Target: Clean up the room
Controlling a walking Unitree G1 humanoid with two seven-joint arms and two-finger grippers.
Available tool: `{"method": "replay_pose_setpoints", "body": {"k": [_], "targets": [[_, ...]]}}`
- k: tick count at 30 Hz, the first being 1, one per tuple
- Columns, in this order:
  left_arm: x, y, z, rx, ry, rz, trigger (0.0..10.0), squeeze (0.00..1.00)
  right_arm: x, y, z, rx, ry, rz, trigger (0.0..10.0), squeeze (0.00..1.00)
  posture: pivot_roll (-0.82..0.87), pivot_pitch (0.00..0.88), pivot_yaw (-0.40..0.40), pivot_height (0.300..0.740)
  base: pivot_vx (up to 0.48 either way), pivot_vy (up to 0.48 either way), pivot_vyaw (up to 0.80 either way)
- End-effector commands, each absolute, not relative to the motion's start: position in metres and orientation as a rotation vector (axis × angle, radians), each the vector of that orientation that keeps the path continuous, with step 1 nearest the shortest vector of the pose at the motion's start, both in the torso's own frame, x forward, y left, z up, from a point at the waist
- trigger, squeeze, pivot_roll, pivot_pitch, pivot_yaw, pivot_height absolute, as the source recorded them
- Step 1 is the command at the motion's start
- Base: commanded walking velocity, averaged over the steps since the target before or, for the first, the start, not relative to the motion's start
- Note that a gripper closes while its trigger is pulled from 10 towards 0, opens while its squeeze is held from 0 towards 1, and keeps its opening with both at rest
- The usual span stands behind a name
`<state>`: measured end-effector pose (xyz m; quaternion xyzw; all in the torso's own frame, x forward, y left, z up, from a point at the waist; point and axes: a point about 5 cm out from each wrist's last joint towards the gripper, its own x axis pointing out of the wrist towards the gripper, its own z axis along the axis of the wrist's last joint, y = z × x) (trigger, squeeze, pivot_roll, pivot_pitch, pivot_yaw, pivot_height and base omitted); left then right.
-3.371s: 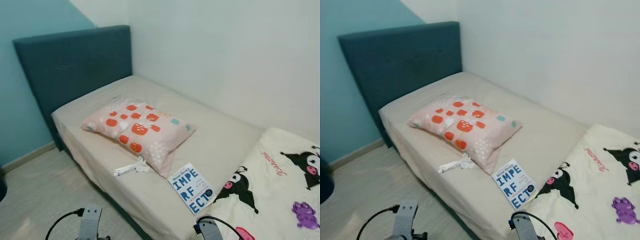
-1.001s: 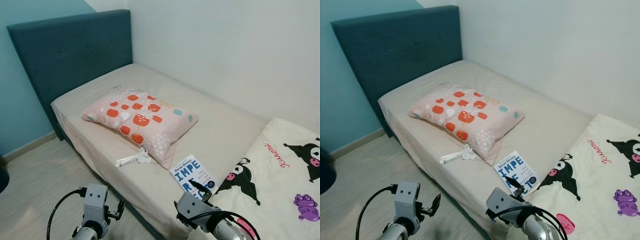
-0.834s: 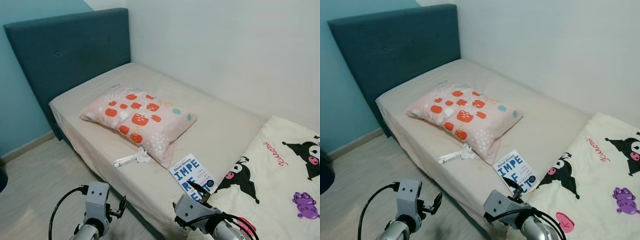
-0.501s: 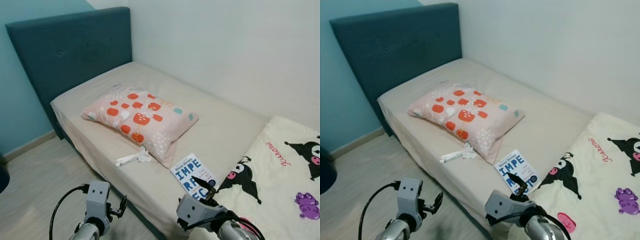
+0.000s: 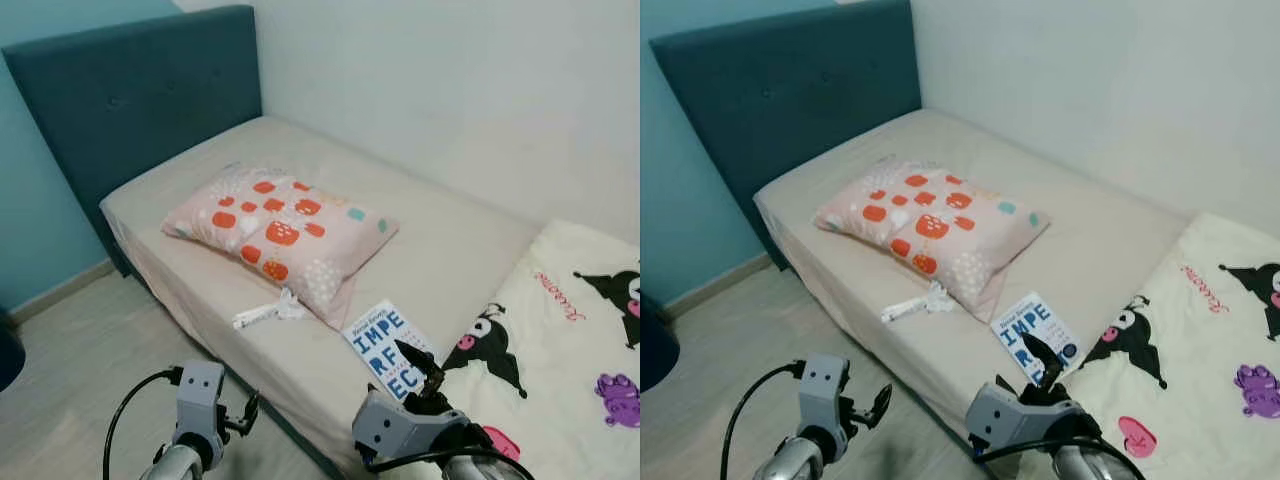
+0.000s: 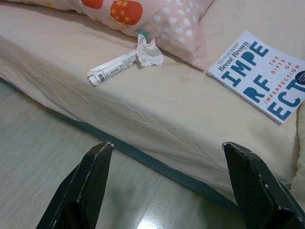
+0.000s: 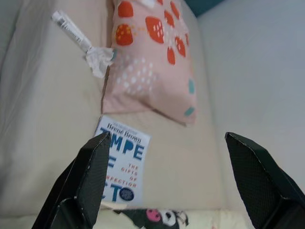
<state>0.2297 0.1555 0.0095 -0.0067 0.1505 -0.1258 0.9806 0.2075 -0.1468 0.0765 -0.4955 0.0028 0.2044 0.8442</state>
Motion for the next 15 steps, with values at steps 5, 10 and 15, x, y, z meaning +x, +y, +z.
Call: {"method": "replay_pose_setpoints", "body": {"k": [5,10,15], "targets": [[0.231,0.150,0.010,-0.006,0.318,-0.291,10.0,0.00,0.206,-0.155,0.064,-0.960,0.132,0.434,10.0,0.00,-0.26,0.108,0.006,0.740,0.000,0.000,0.00],[0.231,0.149,0.009,-0.010,0.324,-0.292,10.0,0.00,0.204,-0.156,0.066,-0.955,0.131,0.426,10.0,0.00,-0.27,0.107,0.006,0.740,0.000,0.000,0.00],[0.235,0.145,0.009,-0.019,0.321,-0.296,10.0,0.00,0.205,-0.159,0.065,-0.920,0.145,0.423,10.0,0.00,-0.27,0.102,0.006,0.740,0.000,0.000,0.00]]}}
